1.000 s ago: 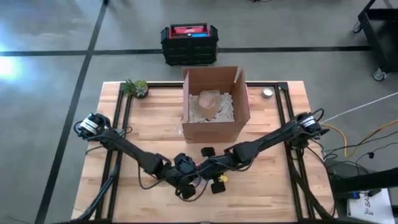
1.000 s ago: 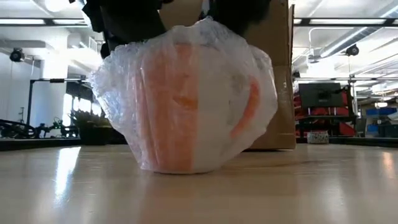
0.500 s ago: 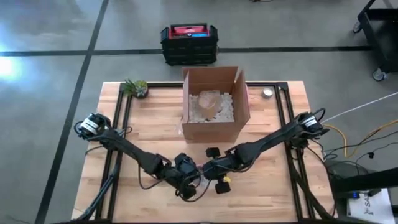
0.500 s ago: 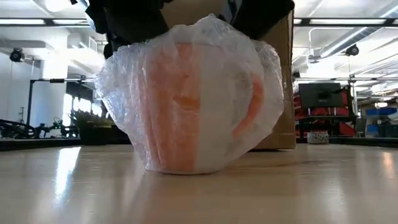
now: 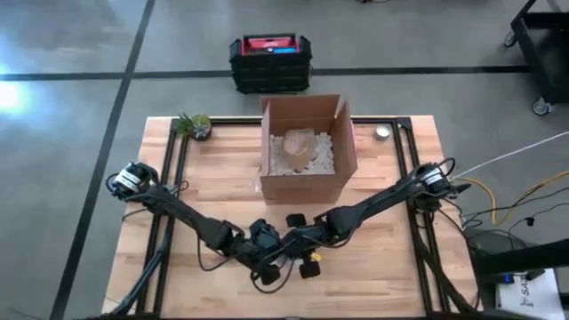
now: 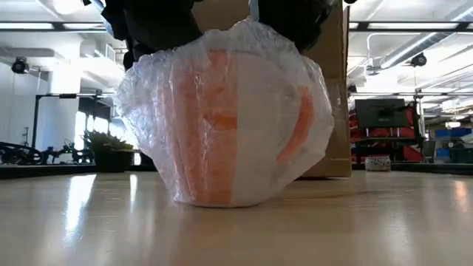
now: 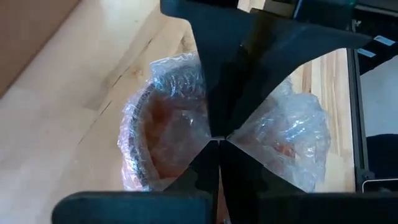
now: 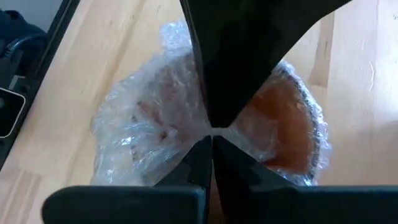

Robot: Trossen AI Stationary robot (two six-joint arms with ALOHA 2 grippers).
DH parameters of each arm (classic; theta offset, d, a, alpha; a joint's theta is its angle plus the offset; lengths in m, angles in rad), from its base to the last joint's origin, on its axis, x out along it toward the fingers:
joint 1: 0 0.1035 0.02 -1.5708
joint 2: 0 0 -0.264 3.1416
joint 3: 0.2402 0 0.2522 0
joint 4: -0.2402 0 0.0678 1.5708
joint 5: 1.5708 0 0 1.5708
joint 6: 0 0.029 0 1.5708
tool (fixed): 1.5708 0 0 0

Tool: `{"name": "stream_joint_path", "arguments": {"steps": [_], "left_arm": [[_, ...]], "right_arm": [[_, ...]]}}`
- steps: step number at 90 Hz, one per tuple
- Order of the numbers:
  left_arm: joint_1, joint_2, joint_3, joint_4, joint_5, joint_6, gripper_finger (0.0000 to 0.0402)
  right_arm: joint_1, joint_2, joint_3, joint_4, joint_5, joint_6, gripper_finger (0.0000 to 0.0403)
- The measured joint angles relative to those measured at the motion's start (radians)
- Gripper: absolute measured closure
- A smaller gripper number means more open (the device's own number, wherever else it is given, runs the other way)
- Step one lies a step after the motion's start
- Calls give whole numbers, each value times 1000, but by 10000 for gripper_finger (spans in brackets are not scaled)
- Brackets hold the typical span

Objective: Wrap mug
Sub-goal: Wrap the orange mug with bubble wrap

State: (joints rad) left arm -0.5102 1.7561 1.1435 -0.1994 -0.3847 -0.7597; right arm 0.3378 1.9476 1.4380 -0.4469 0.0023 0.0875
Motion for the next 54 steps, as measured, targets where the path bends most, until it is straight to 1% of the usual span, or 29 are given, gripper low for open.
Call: {"name": "stream_joint_path", "arguments": {"steps": [15, 26, 40, 45, 54], "left_arm": [[3, 1, 0, 9, 8, 0, 402], [2, 1, 0, 7, 3, 0, 402], [2, 1, 0, 7, 2, 0, 402], [2, 1, 0, 8, 2, 0, 402], [2, 1, 0, 14, 2, 0, 402]], "right_arm": [[3, -90, -9, -42, -14, 18, 401], [28, -151, -3, -19, -30, 46, 401], [72, -150, -7, -18, -55, 69, 401], [82, -136, -4, 13, -53, 69, 401], [88, -104, -5, 13, 4, 62, 401]]}}
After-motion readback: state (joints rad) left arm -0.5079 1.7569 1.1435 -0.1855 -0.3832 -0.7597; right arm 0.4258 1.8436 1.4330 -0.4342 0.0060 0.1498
